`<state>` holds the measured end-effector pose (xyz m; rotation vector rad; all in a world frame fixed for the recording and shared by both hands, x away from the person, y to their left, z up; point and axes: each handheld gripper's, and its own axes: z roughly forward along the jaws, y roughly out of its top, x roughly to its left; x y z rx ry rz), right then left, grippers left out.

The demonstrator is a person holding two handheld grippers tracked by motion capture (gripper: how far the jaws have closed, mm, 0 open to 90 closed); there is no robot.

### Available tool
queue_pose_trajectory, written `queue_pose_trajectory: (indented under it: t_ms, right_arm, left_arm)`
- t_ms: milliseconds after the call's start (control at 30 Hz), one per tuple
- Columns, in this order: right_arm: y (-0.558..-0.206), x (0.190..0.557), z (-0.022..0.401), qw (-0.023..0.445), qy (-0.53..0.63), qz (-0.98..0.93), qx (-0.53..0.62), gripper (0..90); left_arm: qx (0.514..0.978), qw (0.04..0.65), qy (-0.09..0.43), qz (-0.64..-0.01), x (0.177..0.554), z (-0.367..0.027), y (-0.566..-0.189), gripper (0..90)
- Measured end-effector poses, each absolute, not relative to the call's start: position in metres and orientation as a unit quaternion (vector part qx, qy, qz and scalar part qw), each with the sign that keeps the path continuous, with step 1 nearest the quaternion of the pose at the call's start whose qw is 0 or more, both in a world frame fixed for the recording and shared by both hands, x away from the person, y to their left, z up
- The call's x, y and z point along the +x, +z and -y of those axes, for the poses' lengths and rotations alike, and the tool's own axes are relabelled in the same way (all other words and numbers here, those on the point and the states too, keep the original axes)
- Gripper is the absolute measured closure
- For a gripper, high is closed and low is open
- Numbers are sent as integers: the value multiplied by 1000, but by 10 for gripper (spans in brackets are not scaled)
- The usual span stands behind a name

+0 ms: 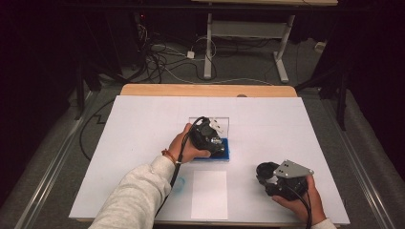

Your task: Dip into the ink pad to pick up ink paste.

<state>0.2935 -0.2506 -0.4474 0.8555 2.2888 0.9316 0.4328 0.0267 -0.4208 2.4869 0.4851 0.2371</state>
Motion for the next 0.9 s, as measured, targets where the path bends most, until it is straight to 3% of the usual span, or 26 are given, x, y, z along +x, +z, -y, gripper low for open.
queue_pose_trajectory:
  t_ms: [900]
  right_arm:
    - [-443,290,249,265,357,-843,304,387]
  left_arm:
    - [929,305,95,-186,432,-25,-424,549]
